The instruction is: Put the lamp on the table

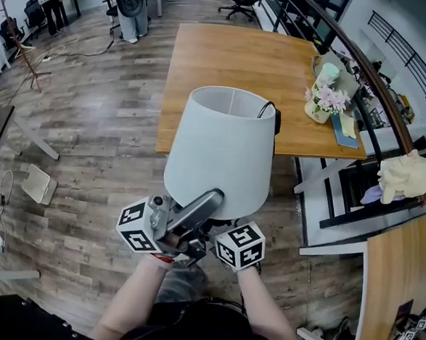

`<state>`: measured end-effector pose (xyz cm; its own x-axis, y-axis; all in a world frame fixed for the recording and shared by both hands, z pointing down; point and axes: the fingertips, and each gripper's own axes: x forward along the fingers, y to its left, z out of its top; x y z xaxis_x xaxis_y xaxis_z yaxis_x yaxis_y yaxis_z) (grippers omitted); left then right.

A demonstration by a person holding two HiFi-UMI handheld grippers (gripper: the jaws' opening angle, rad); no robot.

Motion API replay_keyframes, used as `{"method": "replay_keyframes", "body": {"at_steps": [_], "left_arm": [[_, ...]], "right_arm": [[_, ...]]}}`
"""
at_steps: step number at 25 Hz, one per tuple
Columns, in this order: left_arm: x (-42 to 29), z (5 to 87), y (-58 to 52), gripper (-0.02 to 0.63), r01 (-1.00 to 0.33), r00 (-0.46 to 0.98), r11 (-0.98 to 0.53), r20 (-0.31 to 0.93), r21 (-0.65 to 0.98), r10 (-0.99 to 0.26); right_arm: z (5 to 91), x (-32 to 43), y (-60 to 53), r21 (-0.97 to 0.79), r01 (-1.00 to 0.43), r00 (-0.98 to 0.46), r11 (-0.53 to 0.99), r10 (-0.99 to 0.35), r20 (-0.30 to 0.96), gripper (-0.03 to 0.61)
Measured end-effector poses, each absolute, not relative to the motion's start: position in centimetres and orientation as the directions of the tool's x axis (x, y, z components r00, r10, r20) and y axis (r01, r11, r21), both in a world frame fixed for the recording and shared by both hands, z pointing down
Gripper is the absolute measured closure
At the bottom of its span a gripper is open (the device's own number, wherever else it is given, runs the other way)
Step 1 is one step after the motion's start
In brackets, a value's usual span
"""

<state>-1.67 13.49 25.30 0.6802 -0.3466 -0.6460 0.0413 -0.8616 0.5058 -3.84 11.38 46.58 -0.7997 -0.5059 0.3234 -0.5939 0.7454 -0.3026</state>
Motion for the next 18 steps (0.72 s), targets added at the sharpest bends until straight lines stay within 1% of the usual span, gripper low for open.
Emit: {"method": "replay_keyframes", "body": {"at_steps": [11, 18], "left_arm": [[-6.7, 25.9, 5.2, 0.598, 0.058, 0.680, -0.856, -0.648, 0.514, -0.344], [-8.1, 25.6, 2.6, 0.598, 0.063, 0.668, -0.858, -0.660, 0.510, -0.343]], "right_arm": [[47.3, -8.6, 3.4, -0.310, -0.600, -0.796, 0.738, -0.508, 0.329, 0.402], [47.0, -9.6, 0.7, -0.299, -0.600, -0.793, 0.741, -0.506, 0.339, 0.402]]}}
